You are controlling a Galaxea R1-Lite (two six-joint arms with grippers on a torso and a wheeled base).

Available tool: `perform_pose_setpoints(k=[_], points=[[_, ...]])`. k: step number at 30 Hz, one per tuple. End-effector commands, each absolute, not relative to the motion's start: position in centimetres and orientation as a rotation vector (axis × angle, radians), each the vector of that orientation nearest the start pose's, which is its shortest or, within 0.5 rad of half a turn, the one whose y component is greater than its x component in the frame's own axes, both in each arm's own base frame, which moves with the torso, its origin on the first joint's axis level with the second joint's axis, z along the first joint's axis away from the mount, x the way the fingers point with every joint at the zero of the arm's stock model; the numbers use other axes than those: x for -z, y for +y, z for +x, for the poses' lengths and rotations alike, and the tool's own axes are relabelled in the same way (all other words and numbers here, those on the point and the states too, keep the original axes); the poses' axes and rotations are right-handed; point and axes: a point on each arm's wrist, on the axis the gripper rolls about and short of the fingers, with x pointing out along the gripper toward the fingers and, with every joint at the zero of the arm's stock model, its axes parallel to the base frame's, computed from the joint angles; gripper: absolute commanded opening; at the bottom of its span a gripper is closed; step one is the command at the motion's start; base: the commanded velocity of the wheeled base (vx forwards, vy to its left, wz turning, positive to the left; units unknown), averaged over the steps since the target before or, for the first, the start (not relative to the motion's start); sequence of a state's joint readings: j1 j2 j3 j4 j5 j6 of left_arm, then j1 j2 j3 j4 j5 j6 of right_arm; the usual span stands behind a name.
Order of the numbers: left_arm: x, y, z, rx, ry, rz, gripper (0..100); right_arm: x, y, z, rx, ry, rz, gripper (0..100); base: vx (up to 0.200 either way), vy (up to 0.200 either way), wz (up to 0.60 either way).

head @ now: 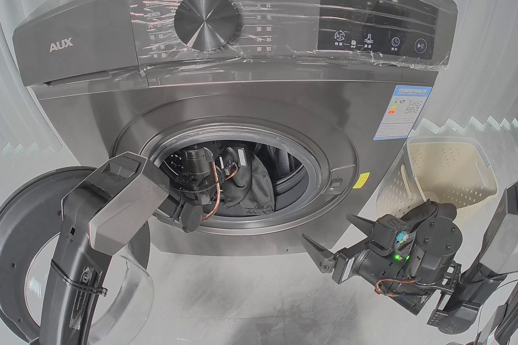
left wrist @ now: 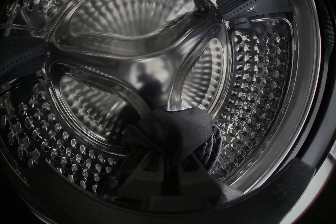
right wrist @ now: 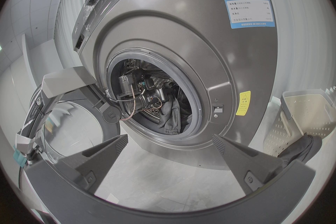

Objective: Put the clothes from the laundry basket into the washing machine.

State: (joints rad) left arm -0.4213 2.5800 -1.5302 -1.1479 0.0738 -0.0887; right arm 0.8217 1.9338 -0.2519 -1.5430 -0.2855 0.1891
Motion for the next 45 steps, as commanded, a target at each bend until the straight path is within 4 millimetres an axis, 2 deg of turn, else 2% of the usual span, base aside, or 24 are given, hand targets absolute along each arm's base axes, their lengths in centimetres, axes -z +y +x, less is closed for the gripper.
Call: perform_pose_setpoints(k=[1,8,9,12,20,28,29,38,45], points=[[-5.4,-20.7,46.4,0.353,-0.077,-0.113,100,-8.5,18.8,18.4,-0.523,0.168,0.113,100,0.0,0.0,0.0],[-4.0,-21.2,44.3,0.392,0.02,-0.09,100,-8.5,18.8,18.3,-0.522,0.169,0.112,100,0.0,0.0,0.0],[-4.0,-21.0,42.5,0.447,0.096,-0.071,100,-8.5,18.8,18.3,-0.522,0.169,0.112,100,0.0,0.0,0.0],[-2.8,-21.6,41.0,0.523,0.157,-0.047,100,-8.4,18.8,18.3,-0.524,0.17,0.109,100,0.0,0.0,0.0],[-1.1,-21.6,39.5,0.565,0.231,0.006,100,-8.3,18.8,18.4,-0.522,0.175,0.109,100,0.0,0.0,0.0],[0.9,-21.4,39.3,0.571,0.279,0.031,100,-8.2,18.9,18.4,-0.523,0.176,0.108,100,0.0,0.0,0.0],[1.1,-21.4,39.4,0.571,0.28,0.031,0,-8.2,18.9,18.4,-0.523,0.177,0.107,100,0.0,0.0,0.0],[1.1,-21.6,40.2,0.561,0.252,0.021,0,-8.3,18.9,18.4,-0.524,0.173,0.109,100,0.0,0.0,0.0],[-2.0,-21.2,43.1,0.47,0.103,-0.02,0,-8.4,18.9,18.3,-0.526,0.169,0.112,100,0.0,0.0,0.0]])
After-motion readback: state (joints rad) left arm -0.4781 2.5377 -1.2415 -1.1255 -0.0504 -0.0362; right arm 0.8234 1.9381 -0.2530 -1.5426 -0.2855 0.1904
